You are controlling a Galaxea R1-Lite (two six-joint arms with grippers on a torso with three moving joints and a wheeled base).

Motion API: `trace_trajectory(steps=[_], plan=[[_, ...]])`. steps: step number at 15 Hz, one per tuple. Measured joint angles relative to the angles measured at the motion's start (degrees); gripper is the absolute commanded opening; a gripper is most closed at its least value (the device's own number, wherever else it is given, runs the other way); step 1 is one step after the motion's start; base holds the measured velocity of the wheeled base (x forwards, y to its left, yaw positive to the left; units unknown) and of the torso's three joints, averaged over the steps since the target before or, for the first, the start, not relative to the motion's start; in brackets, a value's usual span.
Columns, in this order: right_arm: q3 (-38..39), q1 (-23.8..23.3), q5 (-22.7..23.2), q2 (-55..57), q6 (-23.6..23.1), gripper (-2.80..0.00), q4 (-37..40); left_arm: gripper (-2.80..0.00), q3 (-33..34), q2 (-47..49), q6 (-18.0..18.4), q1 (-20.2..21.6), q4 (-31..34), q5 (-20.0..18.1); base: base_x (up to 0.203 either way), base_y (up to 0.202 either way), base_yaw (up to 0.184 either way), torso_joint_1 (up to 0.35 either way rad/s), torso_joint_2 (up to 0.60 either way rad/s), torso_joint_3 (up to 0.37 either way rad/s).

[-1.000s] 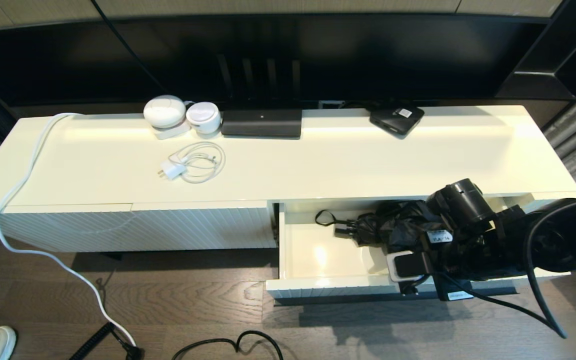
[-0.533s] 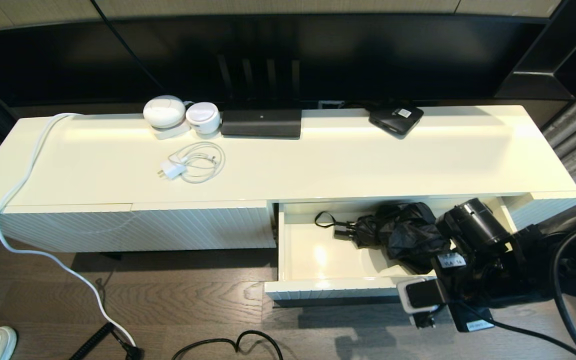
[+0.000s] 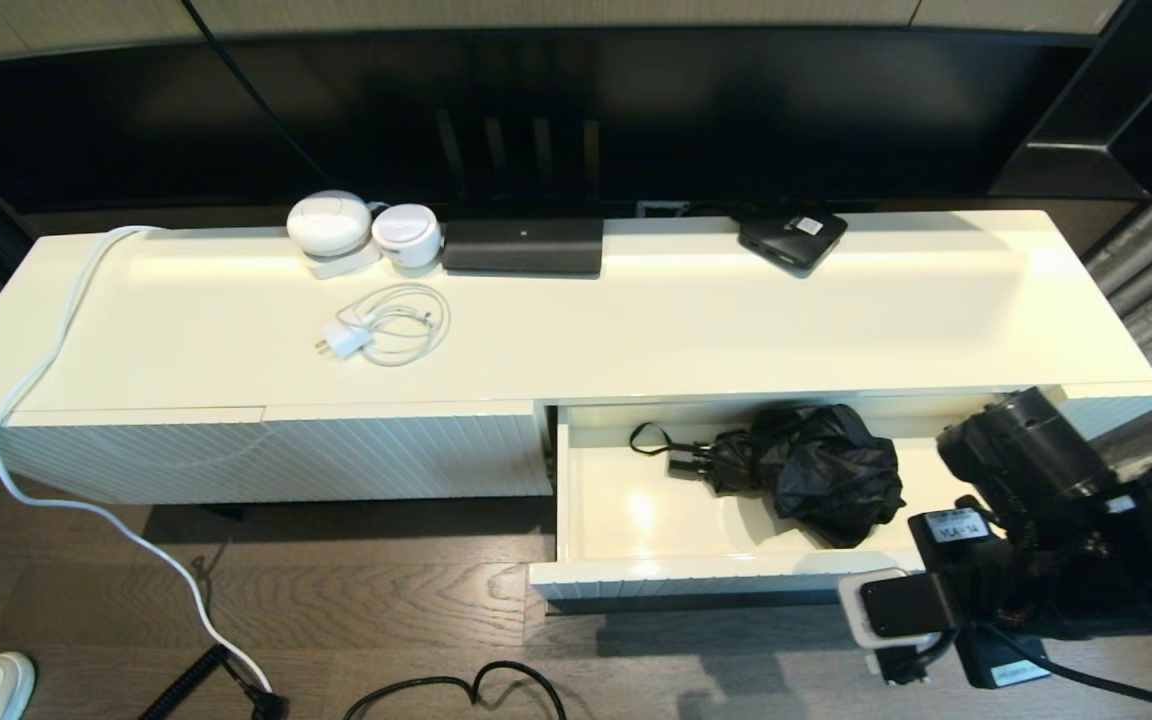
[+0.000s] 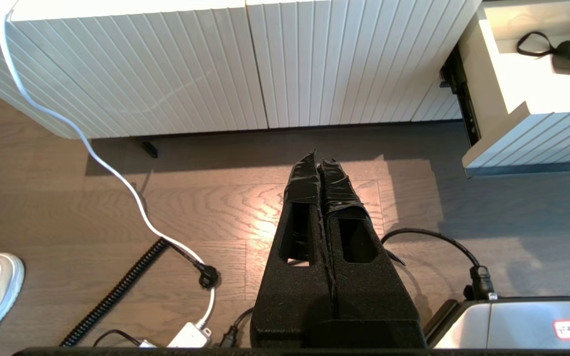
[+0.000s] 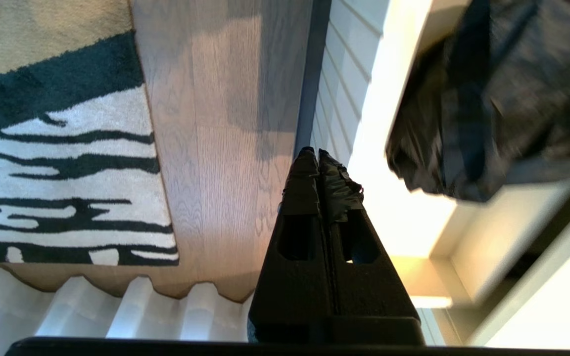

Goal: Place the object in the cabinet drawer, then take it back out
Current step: Open the drawer, then take the umbrella out of the drawer and put it on the table

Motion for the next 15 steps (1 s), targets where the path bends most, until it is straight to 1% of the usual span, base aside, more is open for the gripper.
trace_trajectory(steps=[3, 6, 7, 8, 11, 15], plan=[[-0.1, 1.0, -0.7, -9.9, 0.0, -2.8, 7.8, -2.8, 0.0, 0.0, 0.0, 0.0, 0.0, 0.0, 0.0, 0.0, 0.0, 0.0, 0.0, 0.0], [-2.0, 1.2, -1.6, -17.1, -0.3, -2.8, 10.3, -2.8, 0.0, 0.0, 0.0, 0.0, 0.0, 0.0, 0.0, 0.0, 0.0, 0.0, 0.0, 0.0], [-3.2, 1.3, -2.0, -18.1, -0.4, 0.0, 11.5, -2.8, 0.0, 0.0, 0.0, 0.0, 0.0, 0.0, 0.0, 0.0, 0.0, 0.0, 0.0, 0.0], [-4.2, 1.4, -2.7, -18.6, -0.5, 0.0, 13.1, -2.8, 0.0, 0.0, 0.0, 0.0, 0.0, 0.0, 0.0, 0.0, 0.0, 0.0, 0.0, 0.0], [-6.1, 2.1, -3.1, -17.0, -0.4, 0.0, 13.4, -2.8, 0.0, 0.0, 0.0, 0.0, 0.0, 0.0, 0.0, 0.0, 0.0, 0.0, 0.0, 0.0], [-12.0, 3.2, -3.3, -8.0, -0.8, 0.0, 13.5, -2.8, 0.0, 0.0, 0.0, 0.0, 0.0, 0.0, 0.0, 0.0, 0.0, 0.0, 0.0, 0.0]])
